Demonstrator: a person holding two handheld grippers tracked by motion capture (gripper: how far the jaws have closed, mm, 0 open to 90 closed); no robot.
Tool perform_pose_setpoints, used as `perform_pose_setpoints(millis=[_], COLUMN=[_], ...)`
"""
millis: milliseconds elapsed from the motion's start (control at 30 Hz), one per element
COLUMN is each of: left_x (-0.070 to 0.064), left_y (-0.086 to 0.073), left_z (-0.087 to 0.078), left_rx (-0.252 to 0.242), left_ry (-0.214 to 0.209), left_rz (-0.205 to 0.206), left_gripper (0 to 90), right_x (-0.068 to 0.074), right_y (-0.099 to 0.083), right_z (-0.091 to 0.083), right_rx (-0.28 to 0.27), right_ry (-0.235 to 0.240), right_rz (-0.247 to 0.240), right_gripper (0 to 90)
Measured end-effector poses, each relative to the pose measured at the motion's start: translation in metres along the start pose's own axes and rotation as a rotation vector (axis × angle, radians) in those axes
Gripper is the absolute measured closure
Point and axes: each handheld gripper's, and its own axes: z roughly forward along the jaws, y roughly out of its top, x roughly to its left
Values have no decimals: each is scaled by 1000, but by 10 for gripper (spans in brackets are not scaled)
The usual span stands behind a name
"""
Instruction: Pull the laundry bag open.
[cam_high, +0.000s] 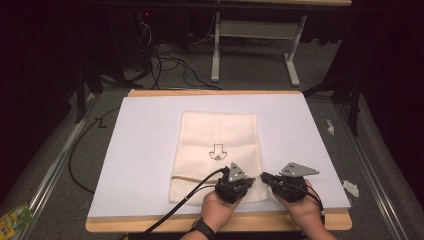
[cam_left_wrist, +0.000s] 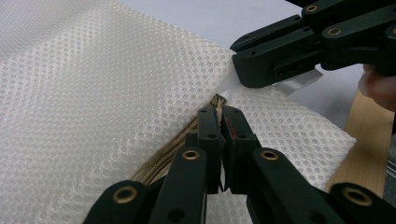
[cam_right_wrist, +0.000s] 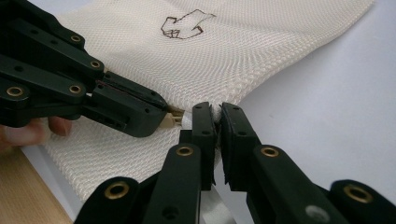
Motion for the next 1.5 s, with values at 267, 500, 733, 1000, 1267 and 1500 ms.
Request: perform_pose_setpoints(millis=[267, 500, 733, 1000, 1267, 1500], left_x=[2, 5, 9, 14, 15, 21], left_y=[0, -2, -5, -8, -9, -12], left_z=[-3, -7, -11, -17, -19, -25], left_rx=[-3, -1, -2, 2, -2, -5], left_ry=[-5, 4, -3, 8, 2, 7], left_rz=[-4, -6, -12, -21, -20, -33], left_gripper=[876, 878, 879, 878, 877, 878], right_x=[1, -4, -5, -7, -6, -9], right_y=[1, 1, 0, -1, -1, 0], right_z=[-1, -3, -4, -5, -5, -7], right_rx=[-6, -16, -13, -17, -23, -20], right_ry=[-6, -25, -22, -29, -19, -50], right_rz=[2, 18, 18, 16, 16, 23], right_gripper=[864, 867, 866, 866, 865, 866])
